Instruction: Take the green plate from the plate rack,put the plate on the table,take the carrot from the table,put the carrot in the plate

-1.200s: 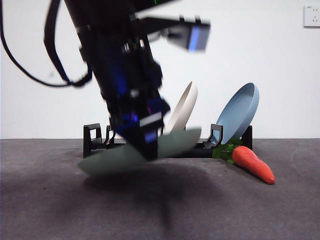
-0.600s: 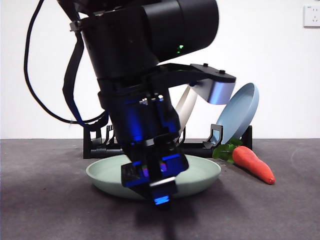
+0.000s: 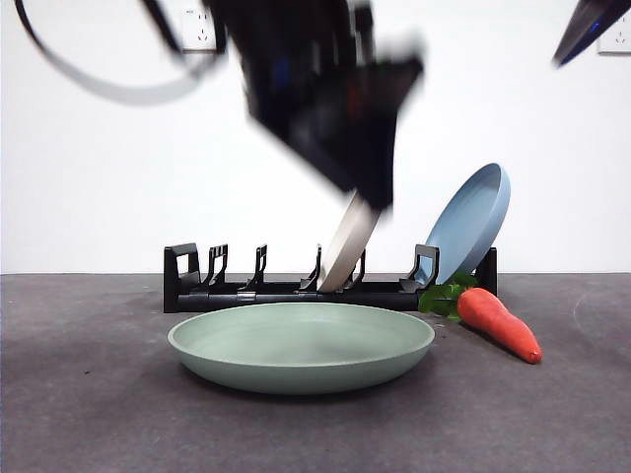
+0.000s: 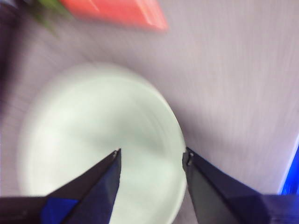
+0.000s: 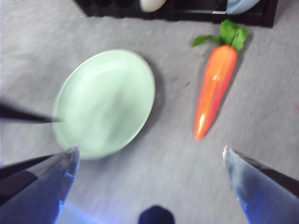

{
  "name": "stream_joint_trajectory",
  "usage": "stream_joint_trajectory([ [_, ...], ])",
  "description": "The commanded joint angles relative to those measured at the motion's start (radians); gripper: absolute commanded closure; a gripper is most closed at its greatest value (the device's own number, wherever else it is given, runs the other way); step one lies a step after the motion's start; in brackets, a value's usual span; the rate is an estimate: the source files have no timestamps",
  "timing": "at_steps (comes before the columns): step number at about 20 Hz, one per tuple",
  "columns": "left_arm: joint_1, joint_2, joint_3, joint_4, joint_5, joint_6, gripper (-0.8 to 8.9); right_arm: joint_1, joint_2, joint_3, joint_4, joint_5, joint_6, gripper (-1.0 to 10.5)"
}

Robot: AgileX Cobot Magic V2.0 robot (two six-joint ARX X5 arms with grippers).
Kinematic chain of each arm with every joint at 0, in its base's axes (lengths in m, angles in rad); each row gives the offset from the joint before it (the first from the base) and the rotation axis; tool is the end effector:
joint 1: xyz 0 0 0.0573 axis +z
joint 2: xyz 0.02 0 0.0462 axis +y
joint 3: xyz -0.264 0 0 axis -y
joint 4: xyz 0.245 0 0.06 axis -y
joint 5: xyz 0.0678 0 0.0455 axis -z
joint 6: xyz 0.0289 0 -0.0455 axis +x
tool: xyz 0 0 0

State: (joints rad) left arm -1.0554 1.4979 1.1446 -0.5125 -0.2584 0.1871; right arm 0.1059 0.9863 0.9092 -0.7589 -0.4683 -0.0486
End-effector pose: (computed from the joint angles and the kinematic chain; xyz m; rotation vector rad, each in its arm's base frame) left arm 0.1609 -0.2691 0.2654 0.7124 0.6368 -0.8161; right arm 0.1835 0.0326 0.2952 0.1081 0.8194 0.5598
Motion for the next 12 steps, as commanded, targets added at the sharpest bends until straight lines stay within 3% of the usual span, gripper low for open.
stream_joint_trajectory([
  [1,-0.003,-0.095,0.025,-0.035,0.004,-0.139,5.84,0.014,0.11,0.002,0.095,0.018,0.015,3.5],
  [6,-0.004,-0.343,0.05,-0.045,0.007,-0.277,5.85,0.101,0.378,0.002,0.346,0.16,0.035,3.5],
  [12,-0.005,-0.518,0.049,-0.11,0.014,-0.336,5.85,0.175,0.605,0.002,0.58,0.371,0.06,3.5],
])
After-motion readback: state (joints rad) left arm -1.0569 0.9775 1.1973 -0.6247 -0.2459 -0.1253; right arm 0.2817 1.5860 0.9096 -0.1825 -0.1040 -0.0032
